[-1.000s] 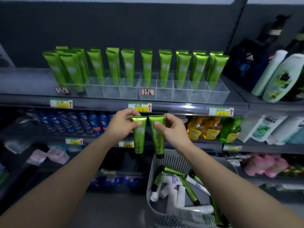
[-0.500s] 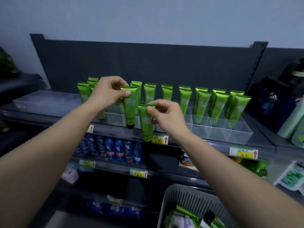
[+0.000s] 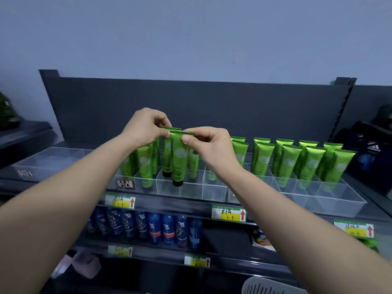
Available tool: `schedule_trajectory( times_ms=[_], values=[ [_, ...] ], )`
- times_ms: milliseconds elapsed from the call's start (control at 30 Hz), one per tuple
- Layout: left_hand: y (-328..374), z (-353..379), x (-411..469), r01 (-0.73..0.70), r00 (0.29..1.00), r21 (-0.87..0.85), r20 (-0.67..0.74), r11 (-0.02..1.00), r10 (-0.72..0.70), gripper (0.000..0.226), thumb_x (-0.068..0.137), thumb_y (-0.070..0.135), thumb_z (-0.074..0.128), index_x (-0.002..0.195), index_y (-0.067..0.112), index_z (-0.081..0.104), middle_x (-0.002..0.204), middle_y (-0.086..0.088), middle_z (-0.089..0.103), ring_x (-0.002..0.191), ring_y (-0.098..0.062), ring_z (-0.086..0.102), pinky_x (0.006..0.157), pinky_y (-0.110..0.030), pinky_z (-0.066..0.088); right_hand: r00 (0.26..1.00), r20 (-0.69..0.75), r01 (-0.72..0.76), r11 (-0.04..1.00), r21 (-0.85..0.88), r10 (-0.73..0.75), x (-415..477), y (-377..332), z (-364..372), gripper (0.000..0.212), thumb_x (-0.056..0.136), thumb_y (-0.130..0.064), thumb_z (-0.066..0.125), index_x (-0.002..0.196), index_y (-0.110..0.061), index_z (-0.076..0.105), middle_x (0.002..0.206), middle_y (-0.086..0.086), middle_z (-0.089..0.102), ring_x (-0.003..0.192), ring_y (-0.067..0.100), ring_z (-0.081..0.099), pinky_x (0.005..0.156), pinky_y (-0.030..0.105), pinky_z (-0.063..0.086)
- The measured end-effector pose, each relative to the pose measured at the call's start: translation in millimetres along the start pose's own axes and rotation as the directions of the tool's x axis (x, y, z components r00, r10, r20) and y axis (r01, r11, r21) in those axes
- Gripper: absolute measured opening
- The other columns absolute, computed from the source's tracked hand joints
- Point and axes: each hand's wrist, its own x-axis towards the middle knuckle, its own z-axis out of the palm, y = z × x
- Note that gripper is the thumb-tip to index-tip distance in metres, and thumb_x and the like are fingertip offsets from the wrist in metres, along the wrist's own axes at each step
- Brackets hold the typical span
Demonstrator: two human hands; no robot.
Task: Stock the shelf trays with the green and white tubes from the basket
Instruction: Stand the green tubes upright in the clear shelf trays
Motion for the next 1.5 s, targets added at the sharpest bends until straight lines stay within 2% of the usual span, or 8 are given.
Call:
schedule_trajectory(
  times_ms=[200,333,533,767,1033,1100,1200,1500],
  values=[
    [-18,7,15,-0.033,0.995,0.09,0.092,0.995,0.025,0.011,0.075,0.003,0.07,0.079,0.013,0.073,0.075,0.0,0.069,0.068,-0.014,0.058,0.064,-0.026,0.045,1.0,-0.025,0.006,0.999,-0.038,-0.007,14,7,18,0.014,0.079,-0.01,0.076,0.093,-0.01,0.077,0.081,0.002,0.074,0.072,0.007,0.064,0.076,0.034,0.056],
    [-29,12,21,-0.06,0.988,0.137,0.148,0.989,0.04,0.006,0.076,0.006,0.072,0.077,0.011,0.073,0.074,0.0,0.067,0.068,-0.015,0.057,0.057,-0.022,0.039,0.999,-0.032,-0.02,0.997,-0.07,0.018,16,17,24,0.014,0.08,-0.009,0.075,0.094,-0.008,0.077,0.077,-0.002,0.071,0.064,0.001,0.06,0.07,0.024,0.05],
    [-42,21,29,-0.083,0.975,0.127,0.216,0.988,0.054,0.009,0.076,0.005,0.074,0.077,0.015,0.074,0.079,0.002,0.069,0.081,-0.017,0.064,0.079,-0.033,0.052,0.996,-0.042,-0.083,0.985,-0.155,0.077,20,40,32,0.014,0.082,-0.009,0.074,0.095,-0.005,0.076,0.079,-0.001,0.07,0.068,0.006,0.06,0.078,0.033,0.055],
    [-48,23,32,-0.092,0.97,0.093,0.235,0.991,0.068,0.007,0.074,0.018,0.08,0.077,0.017,0.074,0.075,0.009,0.067,0.079,-0.013,0.063,0.075,-0.03,0.05,0.984,-0.044,-0.18,0.965,-0.192,0.175,22,62,39,0.015,0.081,-0.011,0.075,0.095,-0.007,0.076,0.082,0.001,0.071,0.067,0.007,0.06,0.083,0.042,0.057],
    [-53,25,35,-0.062,0.975,0.053,0.218,0.997,0.049,0.006,0.074,0.018,0.08,0.074,0.019,0.074,0.066,0.013,0.064,0.071,-0.008,0.06,0.068,-0.024,0.045,0.986,-0.026,-0.165,0.967,-0.195,0.163,29,68,45,0.005,0.078,-0.013,0.078,0.081,-0.016,0.076,0.069,-0.005,0.067,0.062,0.01,0.059,0.078,0.046,0.057],
    [-54,24,35,-0.065,0.976,0.063,0.214,0.996,0.05,0.004,0.075,0.019,0.079,0.076,0.019,0.075,0.066,0.014,0.063,0.072,-0.008,0.06,0.068,-0.023,0.043,0.987,-0.041,-0.159,0.964,-0.213,0.154,30,69,47,0.017,0.076,-0.016,0.08,0.068,-0.026,0.069,0.066,-0.002,0.066,0.061,0.015,0.058,0.073,0.048,0.057],
    [-55,22,36,-0.073,0.976,0.08,0.212,0.994,0.054,0.003,0.077,0.02,0.078,0.076,0.019,0.075,0.068,0.014,0.064,0.073,-0.008,0.06,0.068,-0.024,0.043,0.987,-0.074,-0.154,0.959,-0.238,0.14,32,71,50,0.026,0.074,-0.017,0.081,0.061,-0.028,0.063,0.064,0.001,0.063,0.06,0.02,0.058,0.068,0.05,0.056],
    [-55,20,36,-0.072,0.976,0.102,0.214,0.992,0.049,0.003,0.077,0.021,0.077,0.079,0.019,0.076,0.075,0.009,0.067,0.079,-0.012,0.062,0.073,-0.028,0.049,0.988,-0.072,-0.15,0.943,-0.296,0.134,35,70,55,0.021,0.075,-0.023,0.081,0.066,-0.027,0.062,0.067,0.003,0.066,0.064,0.028,0.063,0.067,0.045,0.057]
  ],
)
